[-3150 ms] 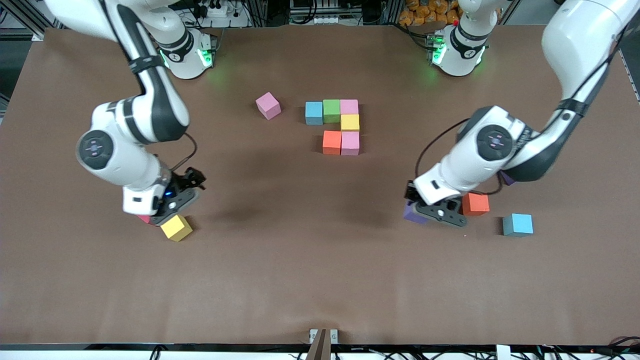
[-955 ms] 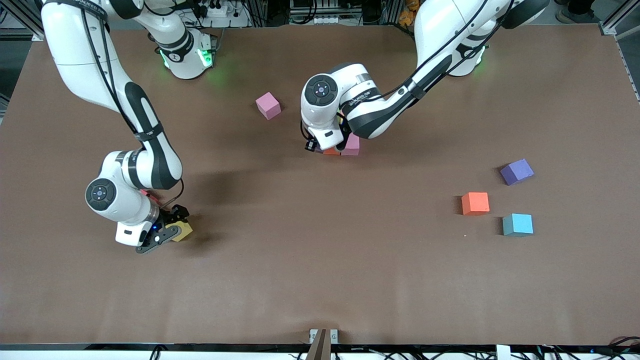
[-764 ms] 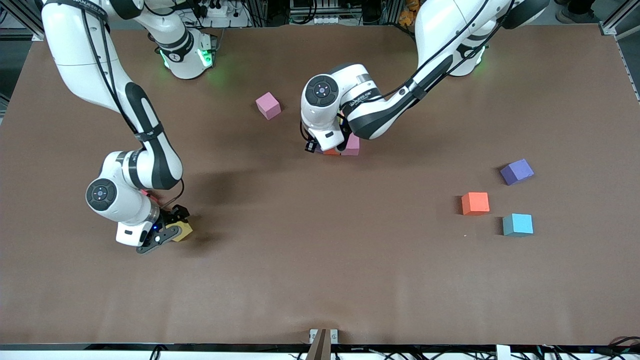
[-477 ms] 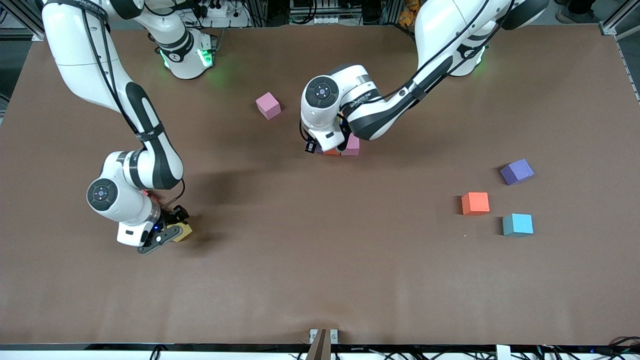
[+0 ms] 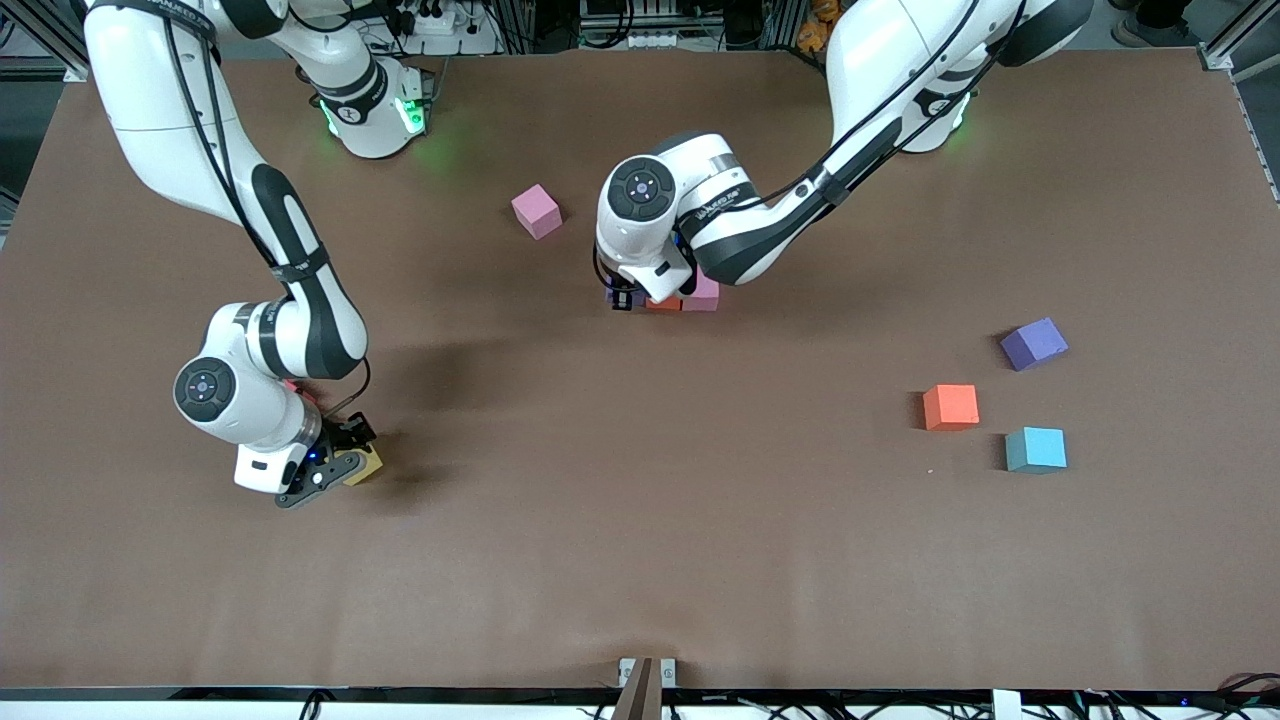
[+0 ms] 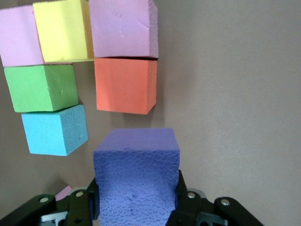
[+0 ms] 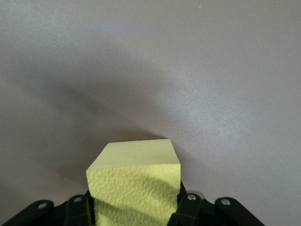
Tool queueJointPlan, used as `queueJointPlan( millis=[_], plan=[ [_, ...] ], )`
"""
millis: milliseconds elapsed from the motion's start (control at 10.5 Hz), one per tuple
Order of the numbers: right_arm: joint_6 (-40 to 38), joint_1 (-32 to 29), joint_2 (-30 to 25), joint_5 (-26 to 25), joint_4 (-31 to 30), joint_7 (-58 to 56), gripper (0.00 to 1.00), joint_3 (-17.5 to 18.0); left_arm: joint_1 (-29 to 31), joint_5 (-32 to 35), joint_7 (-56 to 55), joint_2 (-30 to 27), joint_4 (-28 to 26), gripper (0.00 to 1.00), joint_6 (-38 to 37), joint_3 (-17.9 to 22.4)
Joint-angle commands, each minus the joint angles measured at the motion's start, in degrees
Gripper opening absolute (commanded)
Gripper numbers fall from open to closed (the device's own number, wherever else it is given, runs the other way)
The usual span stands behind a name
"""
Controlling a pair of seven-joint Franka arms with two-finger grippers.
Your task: Form number 2 with 11 blocks
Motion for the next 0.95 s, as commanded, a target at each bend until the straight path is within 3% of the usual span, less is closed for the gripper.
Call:
queueJointPlan(
  millis=[0,668,859],
  plan=[
    [-0.2,-0.5,0.7,0.0,1.3,-0.2,0.32,0.6,-3.8,-1.4,-1.2,1.0,2.1,0.59,-1.0,3.0],
    [-1.0,2.4,0.0,2.9,2.4,4.8,0.31,0.9,-4.6,-0.6,-0.6,2.3,1.9,0.62,-0.9,3.2],
    [-1.3,3.8,-0.7,2.9,2.2,9.3,0.31,1.8,-7.7,-0.5,-0.5,2.6,1.9,0.62,-0.9,5.5]
  ],
)
